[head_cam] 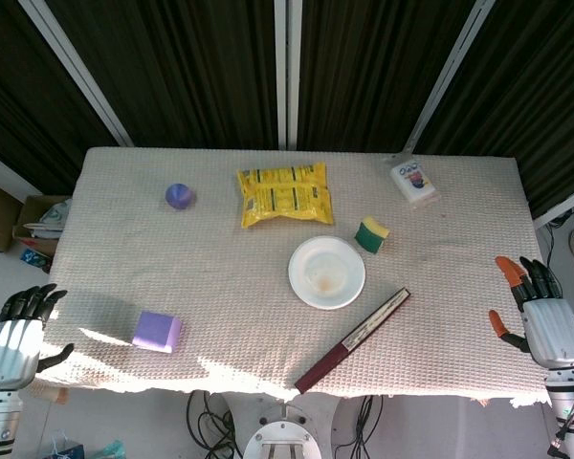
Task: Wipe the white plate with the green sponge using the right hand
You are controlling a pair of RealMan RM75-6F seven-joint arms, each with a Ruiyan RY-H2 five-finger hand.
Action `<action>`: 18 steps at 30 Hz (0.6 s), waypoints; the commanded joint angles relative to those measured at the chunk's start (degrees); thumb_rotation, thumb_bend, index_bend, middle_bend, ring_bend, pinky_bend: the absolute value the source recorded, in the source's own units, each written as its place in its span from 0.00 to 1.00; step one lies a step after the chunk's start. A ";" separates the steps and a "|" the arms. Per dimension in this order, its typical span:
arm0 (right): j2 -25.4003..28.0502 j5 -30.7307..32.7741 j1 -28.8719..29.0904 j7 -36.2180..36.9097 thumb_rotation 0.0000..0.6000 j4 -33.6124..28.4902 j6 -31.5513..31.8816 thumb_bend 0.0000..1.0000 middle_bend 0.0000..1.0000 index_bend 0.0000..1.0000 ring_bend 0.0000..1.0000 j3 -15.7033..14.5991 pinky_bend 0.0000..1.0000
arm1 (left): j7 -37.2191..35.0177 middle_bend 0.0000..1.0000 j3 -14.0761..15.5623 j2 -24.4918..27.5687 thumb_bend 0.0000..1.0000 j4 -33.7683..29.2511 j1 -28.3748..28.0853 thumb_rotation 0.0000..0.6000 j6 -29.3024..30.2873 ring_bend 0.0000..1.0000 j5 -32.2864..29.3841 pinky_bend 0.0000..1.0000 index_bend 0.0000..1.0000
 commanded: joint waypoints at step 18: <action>-0.18 -1.38 6.14 -0.38 1.00 -2.65 -7.04 0.37 0.17 0.00 0.00 1.45 0.00 | -0.64 0.14 0.22 -0.11 0.12 0.32 0.27 1.00 0.67 0.12 0.62 0.15 0.19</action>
